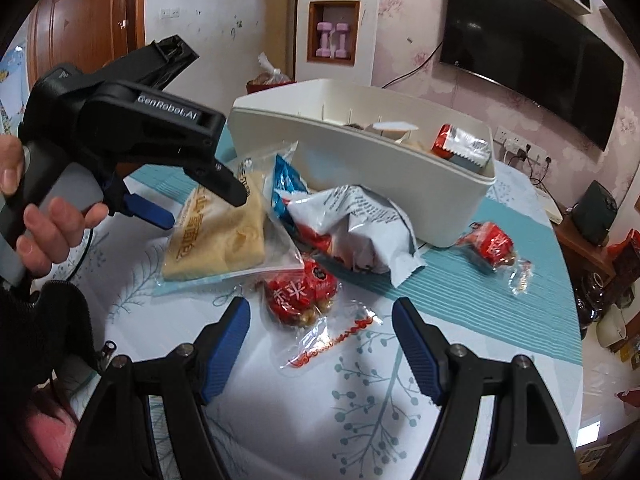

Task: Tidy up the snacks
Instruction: 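Grasp the large clear bread bag with the left tool while the right grasps the red wrapped snack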

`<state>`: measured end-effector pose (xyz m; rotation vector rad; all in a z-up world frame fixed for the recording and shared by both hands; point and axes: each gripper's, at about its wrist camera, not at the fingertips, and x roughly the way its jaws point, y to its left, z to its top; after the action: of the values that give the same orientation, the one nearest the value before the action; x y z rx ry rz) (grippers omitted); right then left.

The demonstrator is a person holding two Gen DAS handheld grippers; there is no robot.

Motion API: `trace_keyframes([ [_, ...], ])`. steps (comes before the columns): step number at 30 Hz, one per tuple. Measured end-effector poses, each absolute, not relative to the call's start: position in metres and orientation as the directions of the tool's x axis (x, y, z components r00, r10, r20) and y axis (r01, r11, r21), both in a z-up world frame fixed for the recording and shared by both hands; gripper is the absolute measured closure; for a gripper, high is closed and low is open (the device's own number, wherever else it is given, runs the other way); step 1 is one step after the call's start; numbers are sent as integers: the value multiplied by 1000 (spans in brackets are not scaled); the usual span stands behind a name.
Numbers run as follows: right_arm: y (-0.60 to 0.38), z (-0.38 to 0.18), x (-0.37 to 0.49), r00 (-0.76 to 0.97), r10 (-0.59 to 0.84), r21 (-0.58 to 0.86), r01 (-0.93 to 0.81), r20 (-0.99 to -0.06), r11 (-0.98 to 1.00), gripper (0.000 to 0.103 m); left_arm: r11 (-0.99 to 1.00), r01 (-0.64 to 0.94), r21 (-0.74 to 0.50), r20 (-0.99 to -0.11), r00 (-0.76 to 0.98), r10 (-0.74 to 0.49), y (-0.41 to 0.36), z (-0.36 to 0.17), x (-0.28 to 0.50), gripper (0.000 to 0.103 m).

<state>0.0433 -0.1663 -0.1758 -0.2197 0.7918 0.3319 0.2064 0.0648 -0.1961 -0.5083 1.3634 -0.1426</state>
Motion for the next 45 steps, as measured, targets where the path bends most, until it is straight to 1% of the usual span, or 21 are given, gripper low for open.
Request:
trace_keyframes([
  [7, -161, -191, 57, 598, 215, -58, -403, -772, 913, 29, 895, -203, -397, -911, 203, -358, 60, -200, 218, 1],
  [16, -150, -201, 64, 559, 195, -71, -417, -806, 906, 29, 930, -199, -308, -941, 205, -268, 45, -199, 227, 0],
  [24, -141, -205, 70, 556, 179, -77, -406, -812, 911, 26, 936, -206, -287, -942, 237, -237, 40, -199, 222, 1],
  [26, -141, -205, 71, 557, 181, -73, -403, -810, 912, 24, 935, -197, -295, -937, 252, -242, 35, -198, 221, 8],
  [27, -141, -205, 72, 558, 181, -73, -402, -810, 913, 24, 934, -193, -300, -934, 258, -246, 35, -197, 220, 9],
  [30, -142, -204, 77, 563, 176, -78, -398, -808, 914, 27, 930, -189, -315, -926, 274, -258, 38, -195, 214, 18],
  [32, -143, -203, 77, 575, 165, -87, -385, -802, 919, 38, 926, -191, -327, -922, 279, -268, 42, -194, 211, 26],
  [33, -145, -203, 76, 579, 163, -87, -380, -799, 921, 46, 923, -193, -332, -921, 278, -273, 44, -194, 209, 28],
  [35, -145, -202, 75, 584, 160, -98, -385, -796, 918, 49, 914, -206, -349, -917, 275, -288, 49, -194, 205, 36],
  [37, -139, -201, 69, 600, 148, -132, -398, -786, 908, 57, 907, -213, -363, -914, 272, -301, 54, -192, 201, 42],
  [40, -134, -202, 65, 596, 126, -160, -403, -793, 901, 57, 905, -213, -369, -913, 266, -309, 62, -191, 192, 48],
  [42, -134, -201, 62, 586, 132, -144, -400, -799, 905, 57, 904, -214, -371, -913, 264, -312, 63, -190, 185, 52],
  [45, -139, -196, 55, 578, 144, -116, -389, -803, 914, 57, 902, -225, -367, -917, 253, -310, 67, -187, 178, 55],
])
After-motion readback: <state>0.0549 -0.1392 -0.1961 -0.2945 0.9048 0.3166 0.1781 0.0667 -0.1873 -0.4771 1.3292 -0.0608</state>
